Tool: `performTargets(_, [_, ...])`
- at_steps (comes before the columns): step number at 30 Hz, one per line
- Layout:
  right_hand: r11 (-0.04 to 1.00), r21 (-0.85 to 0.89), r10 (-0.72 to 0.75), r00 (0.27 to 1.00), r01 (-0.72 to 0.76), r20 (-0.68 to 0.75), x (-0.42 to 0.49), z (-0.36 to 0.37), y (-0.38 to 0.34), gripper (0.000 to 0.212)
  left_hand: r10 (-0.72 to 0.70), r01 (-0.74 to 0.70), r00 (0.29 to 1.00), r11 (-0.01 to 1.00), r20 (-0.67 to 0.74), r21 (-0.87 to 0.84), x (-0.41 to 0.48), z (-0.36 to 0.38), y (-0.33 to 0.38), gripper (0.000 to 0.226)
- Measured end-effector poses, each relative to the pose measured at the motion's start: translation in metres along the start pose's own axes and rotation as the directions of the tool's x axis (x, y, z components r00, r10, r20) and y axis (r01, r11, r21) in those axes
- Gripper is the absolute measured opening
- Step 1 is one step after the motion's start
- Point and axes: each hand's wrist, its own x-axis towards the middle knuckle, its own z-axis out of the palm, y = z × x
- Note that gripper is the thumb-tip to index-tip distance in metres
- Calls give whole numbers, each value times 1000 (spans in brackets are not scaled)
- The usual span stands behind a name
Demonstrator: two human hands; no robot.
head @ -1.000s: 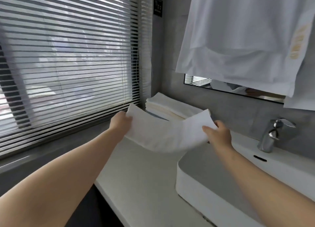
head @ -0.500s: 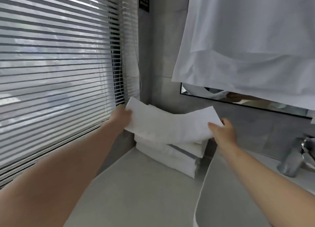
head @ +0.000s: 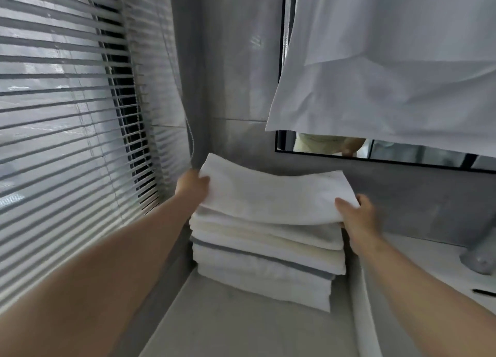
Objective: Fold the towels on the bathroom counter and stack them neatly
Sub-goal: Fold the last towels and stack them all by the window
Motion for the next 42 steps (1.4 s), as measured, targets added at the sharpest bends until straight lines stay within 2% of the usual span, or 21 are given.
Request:
performTargets(4, [998,-69,11,1000,-13,-25,7,15,16,5,-8,10,999,999,52,-34,29,20,-15,39])
performTargets(9, [985,-124,108,989,-120,-98,7,18,42,12,-84,89,992,995,95,-54,37,39,-39,35])
performTargets(13, [974,-147,152,980,-171,-131,5,17,47,9,-86,81,993,995,85,59,40,40,-44,35])
performTargets(18, [943,-269,158,974,-197,-161,3,16,49,17,-107,96,993,974,47,205,24,42,-44,38])
performTargets(22, [883,-438,123,983,-170,-135,-3,8,50,24,52,-31,998,892,-34,451,4,46,-28,49])
performTargets(25, [846,-508,105,985,-162,-138,-8,0,42,30,193,-165,981,852,-5,497,-14,48,-14,50])
performTargets(27, [834,-533,89,989,-141,-122,-13,-6,33,42,275,-266,960,834,55,484,-29,53,0,47])
performTargets(30, [786,-616,31,998,-60,-58,-27,-19,20,55,422,-444,893,775,154,449,-60,64,28,44])
performTargets(35, [637,-771,6,1000,12,20,-63,-67,6,50,646,-728,683,565,340,389,-136,97,70,38])
performTargets(38, [502,-864,-28,999,29,18,-84,-115,3,51,688,-806,591,492,421,329,-183,121,100,36])
performTargets(42, [451,-892,-51,997,-27,-56,-112,-203,5,50,735,-868,493,455,467,201,-263,163,141,37])
